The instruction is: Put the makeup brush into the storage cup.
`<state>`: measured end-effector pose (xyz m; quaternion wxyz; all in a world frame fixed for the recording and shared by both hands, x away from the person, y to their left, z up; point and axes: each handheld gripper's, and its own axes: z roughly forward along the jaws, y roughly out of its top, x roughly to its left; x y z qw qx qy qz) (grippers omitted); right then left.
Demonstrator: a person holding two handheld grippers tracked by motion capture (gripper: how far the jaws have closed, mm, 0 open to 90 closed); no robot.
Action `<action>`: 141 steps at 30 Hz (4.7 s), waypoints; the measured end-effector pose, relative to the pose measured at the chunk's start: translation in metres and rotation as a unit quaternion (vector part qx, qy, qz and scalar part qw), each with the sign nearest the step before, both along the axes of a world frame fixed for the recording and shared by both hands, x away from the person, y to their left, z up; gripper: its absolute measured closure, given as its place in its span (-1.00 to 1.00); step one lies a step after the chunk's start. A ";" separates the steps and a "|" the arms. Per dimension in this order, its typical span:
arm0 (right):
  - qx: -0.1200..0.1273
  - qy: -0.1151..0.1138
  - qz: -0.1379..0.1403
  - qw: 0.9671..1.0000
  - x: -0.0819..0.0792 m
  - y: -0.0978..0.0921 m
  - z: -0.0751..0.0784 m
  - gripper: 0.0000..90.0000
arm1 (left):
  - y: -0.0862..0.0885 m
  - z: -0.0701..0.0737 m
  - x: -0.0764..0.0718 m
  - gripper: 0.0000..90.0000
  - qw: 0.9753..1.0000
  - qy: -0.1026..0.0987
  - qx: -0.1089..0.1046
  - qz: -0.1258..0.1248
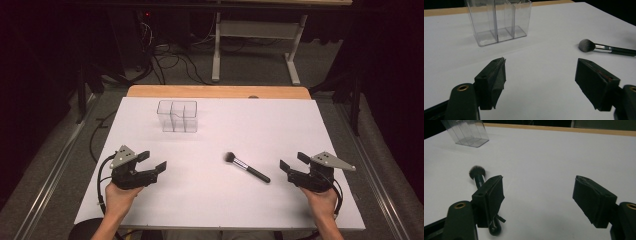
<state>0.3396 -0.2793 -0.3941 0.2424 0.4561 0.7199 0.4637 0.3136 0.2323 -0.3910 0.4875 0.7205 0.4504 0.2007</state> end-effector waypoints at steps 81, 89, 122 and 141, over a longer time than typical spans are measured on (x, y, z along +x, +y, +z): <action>0.021 -0.009 0.072 0.997 0.010 0.051 0.022 -0.42 | 0.000 0.002 -0.002 -0.45 1.000 -0.003 -0.006 -0.003; 0.021 -0.009 0.084 0.996 0.015 0.064 0.023 -0.43 | 0.001 0.002 -0.002 -0.45 1.000 -0.001 -0.009 -0.003; 0.026 -0.005 0.108 0.994 0.037 0.108 0.026 -0.46 | -0.002 0.001 -0.002 -0.45 1.000 0.003 -0.004 -0.011; 0.042 0.001 0.109 0.993 0.051 0.126 0.030 -0.50 | -0.002 0.001 -0.001 -0.45 1.000 0.005 -0.005 -0.013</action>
